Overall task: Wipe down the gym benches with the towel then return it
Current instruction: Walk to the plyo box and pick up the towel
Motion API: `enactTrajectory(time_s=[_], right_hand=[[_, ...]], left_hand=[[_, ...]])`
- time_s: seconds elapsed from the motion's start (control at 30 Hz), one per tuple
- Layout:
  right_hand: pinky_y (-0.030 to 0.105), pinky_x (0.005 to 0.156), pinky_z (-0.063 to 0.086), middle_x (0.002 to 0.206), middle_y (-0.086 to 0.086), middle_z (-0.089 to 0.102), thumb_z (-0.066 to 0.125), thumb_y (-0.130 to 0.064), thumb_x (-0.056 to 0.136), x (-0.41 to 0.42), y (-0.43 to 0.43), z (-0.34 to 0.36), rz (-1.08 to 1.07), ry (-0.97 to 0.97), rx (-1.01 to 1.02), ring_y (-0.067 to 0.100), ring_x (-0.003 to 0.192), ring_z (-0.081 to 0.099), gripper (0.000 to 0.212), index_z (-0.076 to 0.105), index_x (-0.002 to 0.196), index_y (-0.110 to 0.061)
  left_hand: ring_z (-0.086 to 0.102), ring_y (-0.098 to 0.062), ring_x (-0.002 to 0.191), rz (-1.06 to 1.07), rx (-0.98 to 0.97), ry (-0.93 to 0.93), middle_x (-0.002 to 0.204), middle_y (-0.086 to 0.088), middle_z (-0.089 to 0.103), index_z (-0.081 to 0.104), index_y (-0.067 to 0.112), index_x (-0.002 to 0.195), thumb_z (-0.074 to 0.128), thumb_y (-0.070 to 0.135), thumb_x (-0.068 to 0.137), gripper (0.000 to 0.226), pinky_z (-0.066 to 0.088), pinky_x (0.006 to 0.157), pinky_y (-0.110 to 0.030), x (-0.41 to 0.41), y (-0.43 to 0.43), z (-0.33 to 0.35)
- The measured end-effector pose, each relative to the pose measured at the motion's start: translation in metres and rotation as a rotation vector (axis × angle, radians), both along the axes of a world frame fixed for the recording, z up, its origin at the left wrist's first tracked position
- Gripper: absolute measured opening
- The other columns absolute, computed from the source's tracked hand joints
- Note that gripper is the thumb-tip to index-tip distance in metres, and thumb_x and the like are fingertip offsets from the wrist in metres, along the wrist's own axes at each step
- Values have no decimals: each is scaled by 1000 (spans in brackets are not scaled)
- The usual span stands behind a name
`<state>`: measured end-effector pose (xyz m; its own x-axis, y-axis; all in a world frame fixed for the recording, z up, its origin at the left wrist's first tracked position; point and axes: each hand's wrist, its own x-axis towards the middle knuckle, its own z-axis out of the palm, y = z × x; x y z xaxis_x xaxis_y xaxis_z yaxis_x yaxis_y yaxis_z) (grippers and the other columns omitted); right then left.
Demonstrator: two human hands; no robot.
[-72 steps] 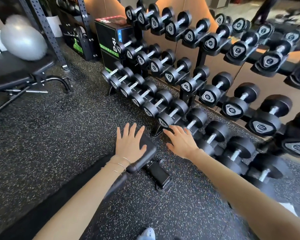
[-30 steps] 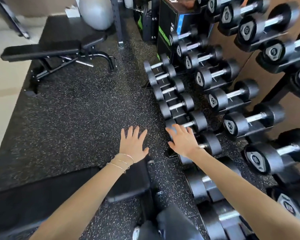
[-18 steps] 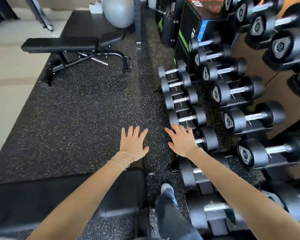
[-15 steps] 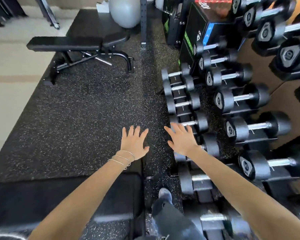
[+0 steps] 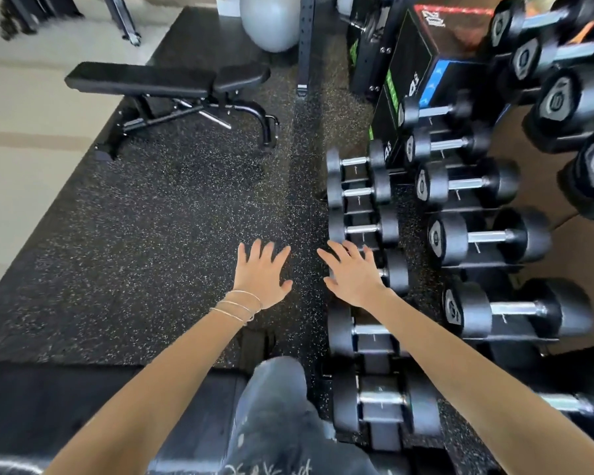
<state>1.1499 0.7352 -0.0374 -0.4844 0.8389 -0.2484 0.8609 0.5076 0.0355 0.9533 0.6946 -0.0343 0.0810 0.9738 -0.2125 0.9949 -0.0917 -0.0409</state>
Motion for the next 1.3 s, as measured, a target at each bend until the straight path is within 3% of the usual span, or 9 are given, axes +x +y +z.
enactTrajectory(time_s=[0.57, 0.93, 1.07, 1.3], right_hand=[[56, 113, 15, 157, 2, 14, 41, -40, 98, -37, 133, -4, -40, 21, -17, 26, 144, 11, 58, 18, 150, -26], [56, 112, 17, 155, 1, 18, 42, -39, 97, -152, 359, -16, -145, 39, 52, 25, 143, 14, 57, 20, 149, -27], [56, 113, 17, 156, 1, 16, 42, -40, 97, -205, 439, -14, -240, 45, -41, 26, 142, 14, 59, 18, 149, -27], [55, 112, 17, 155, 1, 18, 42, -40, 97, -255, 543, 14, -281, 65, 12, 26, 142, 17, 59, 18, 149, -26]], left_hand=[[9, -33, 146, -30, -14, 19, 158, -7, 18, 8, 29, 151, 36, 57, 91, 72, 6, 118, -57, -48, 138, -5], [8, -32, 147, -129, 16, -1, 158, -7, 18, 10, 30, 151, 36, 57, 91, 71, 5, 118, -57, -163, 375, -35], [8, -33, 147, -163, -19, 2, 158, -8, 17, 10, 29, 151, 36, 57, 91, 71, 4, 118, -57, -216, 471, -19], [9, -33, 147, -235, 11, 5, 158, -8, 17, 9, 29, 151, 37, 57, 91, 72, 6, 118, -57, -262, 590, 5]])
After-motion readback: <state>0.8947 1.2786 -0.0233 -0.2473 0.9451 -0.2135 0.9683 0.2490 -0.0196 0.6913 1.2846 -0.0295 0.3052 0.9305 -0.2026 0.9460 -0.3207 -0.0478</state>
